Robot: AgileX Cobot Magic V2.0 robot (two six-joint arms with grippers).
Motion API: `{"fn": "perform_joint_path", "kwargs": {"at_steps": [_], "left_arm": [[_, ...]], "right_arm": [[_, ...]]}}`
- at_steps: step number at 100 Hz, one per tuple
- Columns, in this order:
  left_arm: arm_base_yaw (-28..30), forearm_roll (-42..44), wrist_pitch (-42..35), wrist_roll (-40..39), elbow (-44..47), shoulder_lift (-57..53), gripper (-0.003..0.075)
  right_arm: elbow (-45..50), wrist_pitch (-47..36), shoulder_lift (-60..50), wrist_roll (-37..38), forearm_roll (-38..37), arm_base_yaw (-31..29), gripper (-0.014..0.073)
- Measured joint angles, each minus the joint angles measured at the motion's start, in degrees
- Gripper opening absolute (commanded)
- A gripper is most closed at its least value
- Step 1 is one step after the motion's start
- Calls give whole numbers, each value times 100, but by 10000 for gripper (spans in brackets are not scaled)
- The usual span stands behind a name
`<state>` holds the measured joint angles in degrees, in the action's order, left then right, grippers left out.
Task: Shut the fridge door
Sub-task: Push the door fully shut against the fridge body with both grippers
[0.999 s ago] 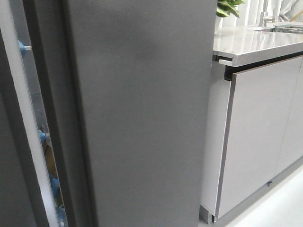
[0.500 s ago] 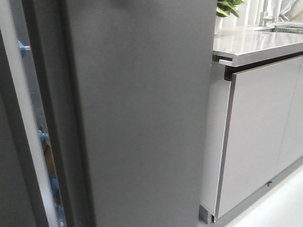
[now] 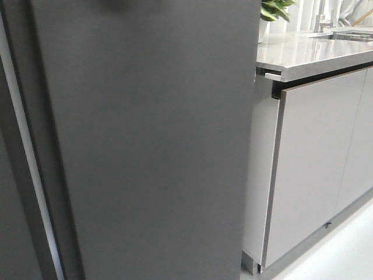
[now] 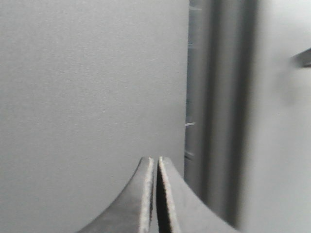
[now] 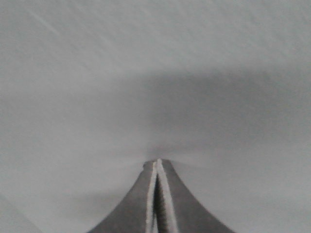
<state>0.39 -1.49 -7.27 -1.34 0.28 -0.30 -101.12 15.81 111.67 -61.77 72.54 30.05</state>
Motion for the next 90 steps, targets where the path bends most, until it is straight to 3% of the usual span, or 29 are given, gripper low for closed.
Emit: {"fn": "perform_joint_path", "kwargs": {"at_steps": [20,45,57,71,90], "left_arm": [[0,0,0,0,0,0,-20],[0,0,0,0,0,0,-20],[0,0,0,0,0,0,-20],[0,0,0,0,0,0,-20],[0,0,0,0,0,0,-20]], "right_arm": [[-767,76,651,0,-11,36,-46],[-1030,313,837,11,1,36,-46],[-1030,623,849,488,-251,-45,-46],[-1030,1443,882,1863,-1387,-238,-46],[-1030,2635,726,4022,-3772,-560,-46]]}}
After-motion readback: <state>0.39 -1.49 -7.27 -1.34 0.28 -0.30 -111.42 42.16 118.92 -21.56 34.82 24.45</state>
